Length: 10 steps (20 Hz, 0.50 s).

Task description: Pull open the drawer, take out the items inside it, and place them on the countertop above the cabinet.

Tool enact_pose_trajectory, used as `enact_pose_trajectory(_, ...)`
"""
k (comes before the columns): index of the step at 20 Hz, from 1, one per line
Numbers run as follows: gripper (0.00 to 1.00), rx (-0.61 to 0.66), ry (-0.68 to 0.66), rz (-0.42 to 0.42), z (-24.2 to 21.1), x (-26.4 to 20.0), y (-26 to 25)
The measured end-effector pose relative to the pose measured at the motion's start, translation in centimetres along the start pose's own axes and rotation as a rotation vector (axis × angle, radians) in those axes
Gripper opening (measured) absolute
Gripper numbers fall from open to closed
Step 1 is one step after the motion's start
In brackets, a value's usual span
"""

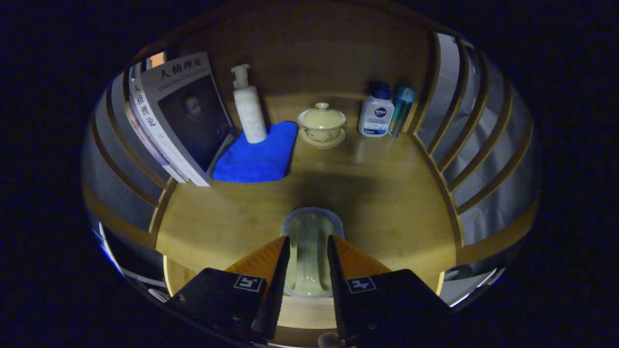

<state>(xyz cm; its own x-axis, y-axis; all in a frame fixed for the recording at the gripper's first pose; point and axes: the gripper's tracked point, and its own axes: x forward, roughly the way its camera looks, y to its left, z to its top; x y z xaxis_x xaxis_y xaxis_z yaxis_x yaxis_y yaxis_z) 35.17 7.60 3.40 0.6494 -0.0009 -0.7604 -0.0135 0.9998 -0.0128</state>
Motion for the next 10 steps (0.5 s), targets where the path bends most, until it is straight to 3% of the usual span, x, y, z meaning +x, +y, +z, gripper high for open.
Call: enact_pose_trajectory(10,0.49,-0.055,-0.226,-0.014,-2.7,-6.8,0.2)
